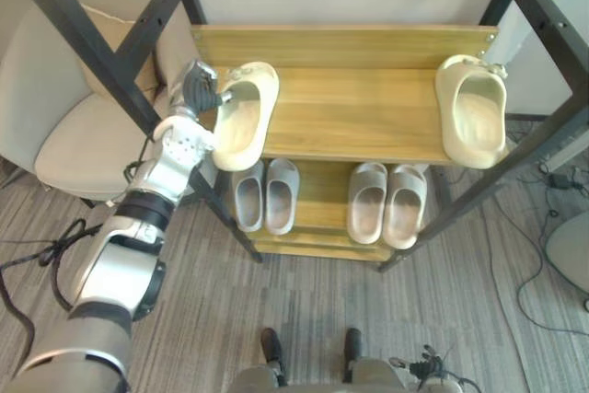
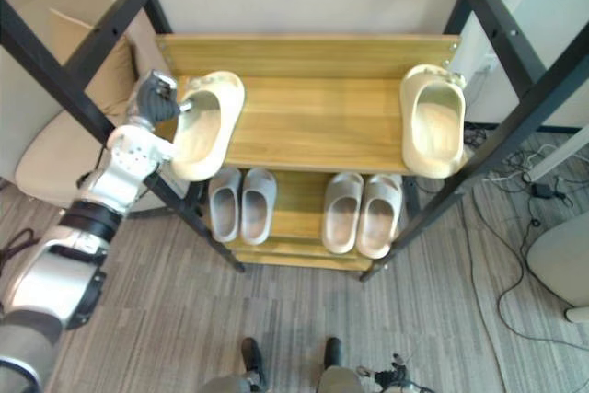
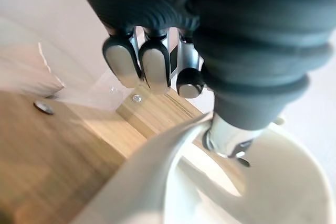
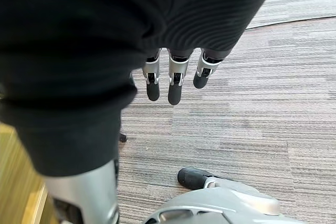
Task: Organize the slippers on the shoe rack
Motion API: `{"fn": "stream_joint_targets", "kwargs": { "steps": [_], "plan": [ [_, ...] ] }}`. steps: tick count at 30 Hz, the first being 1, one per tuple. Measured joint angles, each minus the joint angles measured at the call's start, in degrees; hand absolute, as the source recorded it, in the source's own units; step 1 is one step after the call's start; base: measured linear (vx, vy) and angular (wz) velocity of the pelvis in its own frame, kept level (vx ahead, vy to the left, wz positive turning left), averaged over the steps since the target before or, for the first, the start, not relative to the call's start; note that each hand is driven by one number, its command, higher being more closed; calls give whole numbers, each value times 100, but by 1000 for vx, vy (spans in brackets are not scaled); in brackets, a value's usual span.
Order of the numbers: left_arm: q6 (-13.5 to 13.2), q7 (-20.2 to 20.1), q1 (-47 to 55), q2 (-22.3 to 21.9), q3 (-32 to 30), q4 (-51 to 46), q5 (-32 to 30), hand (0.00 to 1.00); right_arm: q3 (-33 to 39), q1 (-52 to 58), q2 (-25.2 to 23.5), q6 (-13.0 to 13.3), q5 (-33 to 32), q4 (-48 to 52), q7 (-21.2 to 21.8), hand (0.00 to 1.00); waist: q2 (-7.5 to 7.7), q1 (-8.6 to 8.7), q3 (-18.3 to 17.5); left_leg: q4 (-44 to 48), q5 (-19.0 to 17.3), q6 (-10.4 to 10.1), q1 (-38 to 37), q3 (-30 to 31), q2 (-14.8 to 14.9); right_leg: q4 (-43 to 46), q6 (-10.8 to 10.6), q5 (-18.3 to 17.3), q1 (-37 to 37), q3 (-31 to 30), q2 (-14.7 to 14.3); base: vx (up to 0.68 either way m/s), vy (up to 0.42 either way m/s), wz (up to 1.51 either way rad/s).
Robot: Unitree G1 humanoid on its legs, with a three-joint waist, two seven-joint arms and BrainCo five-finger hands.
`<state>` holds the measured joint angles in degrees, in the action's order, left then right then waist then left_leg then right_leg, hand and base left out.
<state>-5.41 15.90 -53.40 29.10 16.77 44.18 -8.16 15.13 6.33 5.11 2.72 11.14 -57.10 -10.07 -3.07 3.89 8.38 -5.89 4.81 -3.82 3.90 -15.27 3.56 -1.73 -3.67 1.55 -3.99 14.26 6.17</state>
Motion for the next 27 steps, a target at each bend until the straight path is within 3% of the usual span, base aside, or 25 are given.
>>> {"fn": "stream_joint_targets", "kwargs": {
  "steps": [7,15,27],
  "plan": [
    [42,-18,-267,-284,18,39,338,100,-8,-75,-10,-3,0,24,0,0,-27,168,66,2,37,55,-15,-119,-37,-59,5,130,18,-59,24,53,11,-9],
    [40,-17,-422,-364,277,32,504,100,-31,-65,-4,-28,0,215,-1,0,-73,228,219,1,32,47,-110,-117,-44,-67,17,109,68,-61,39,7,7,-2],
    [21,2,-628,-975,447,-446,853,100,-125,-77,42,-46,-61,225,-15,0,-145,379,256,3,23,42,-74,-133,-94,-47,-22,157,-10,-256,85,29,8,-6]
  ]
}}
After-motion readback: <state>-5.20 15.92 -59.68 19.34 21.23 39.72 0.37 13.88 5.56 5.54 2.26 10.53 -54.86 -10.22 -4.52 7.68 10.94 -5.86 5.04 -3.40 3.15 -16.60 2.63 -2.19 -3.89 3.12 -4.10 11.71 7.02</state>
